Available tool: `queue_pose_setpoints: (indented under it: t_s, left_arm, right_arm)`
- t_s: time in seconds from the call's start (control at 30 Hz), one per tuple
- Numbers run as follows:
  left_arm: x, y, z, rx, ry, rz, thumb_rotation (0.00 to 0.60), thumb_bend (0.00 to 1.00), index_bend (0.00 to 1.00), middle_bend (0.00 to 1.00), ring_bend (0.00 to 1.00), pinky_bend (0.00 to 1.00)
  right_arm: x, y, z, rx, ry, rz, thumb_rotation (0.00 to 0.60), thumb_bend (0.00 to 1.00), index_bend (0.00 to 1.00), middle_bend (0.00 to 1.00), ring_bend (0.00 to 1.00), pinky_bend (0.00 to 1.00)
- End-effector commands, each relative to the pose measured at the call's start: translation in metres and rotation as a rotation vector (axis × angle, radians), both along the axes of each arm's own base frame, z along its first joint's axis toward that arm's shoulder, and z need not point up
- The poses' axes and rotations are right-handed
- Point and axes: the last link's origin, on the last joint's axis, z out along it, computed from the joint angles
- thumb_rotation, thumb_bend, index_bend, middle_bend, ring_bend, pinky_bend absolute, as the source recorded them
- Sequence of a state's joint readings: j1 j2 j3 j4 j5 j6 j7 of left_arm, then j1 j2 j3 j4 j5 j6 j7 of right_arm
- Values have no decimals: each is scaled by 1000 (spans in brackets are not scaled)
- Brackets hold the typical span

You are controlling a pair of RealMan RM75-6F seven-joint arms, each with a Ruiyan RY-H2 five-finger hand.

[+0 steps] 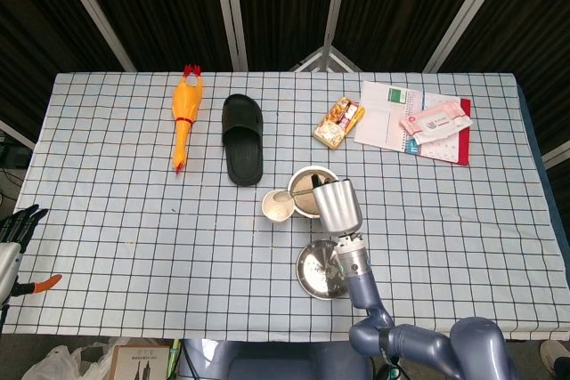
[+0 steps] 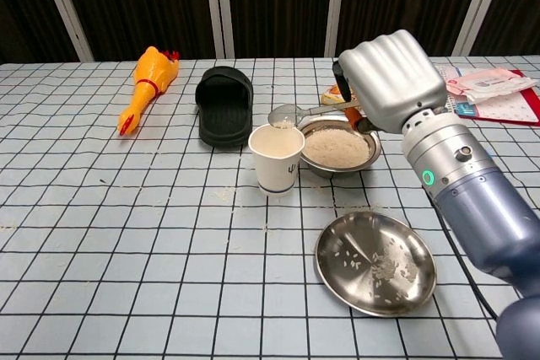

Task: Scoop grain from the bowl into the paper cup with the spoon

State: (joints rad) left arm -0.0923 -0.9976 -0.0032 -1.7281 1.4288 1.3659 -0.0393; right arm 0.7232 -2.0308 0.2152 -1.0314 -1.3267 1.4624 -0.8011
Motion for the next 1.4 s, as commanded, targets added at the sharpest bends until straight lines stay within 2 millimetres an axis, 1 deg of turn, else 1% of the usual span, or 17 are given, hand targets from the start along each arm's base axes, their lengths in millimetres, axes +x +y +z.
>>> queue_pose_setpoints:
  t_s: [0.03,0.3,0.37,0.47,0.6,0.87,1.03,1.4]
  left_arm:
    - [0,0,0,0,-1,0,600,0,0,0,0,0]
    - [0,0,0,-2,-1,2,600,0,0,0,0,0]
    - [0,0,0,-1,-1,2,600,0,0,0,0,0]
    - [0,0,0,-1,-2,2,600,0,0,0,0,0]
    - [0,0,0,0,-5,4,600,0,0,0,0,0]
    - [0,0,0,-2,-4,3,600,0,0,0,0,0]
    - [0,0,0,-1,-5,5,600,0,0,0,0,0]
    - [0,0,0,-2,-4,6,600,0,0,0,0,0]
  right_arm:
    - [-5,2,-4,7,10,-10,600,755,688,831,987,1000]
    - [-1,2,-6,-2,15,4,600,756,688,831,987,1000]
    - [0,3,-7,-4,39,14,600,756,688,831,987,1000]
    - [-1,4,-10,-17,125,58,600,756,688,831,987,1000]
    - [-3,4,-10,-26,150,76,600,756,688,831,987,1000]
    - [-9,0,-8,-46,131,55,600,756,688,831,987,1000]
    - [-9,-1,-7,-52,113,61,600,756,688,831,987,1000]
    - [-8,5,-8,-57,86,84,600,756,688,831,987,1000]
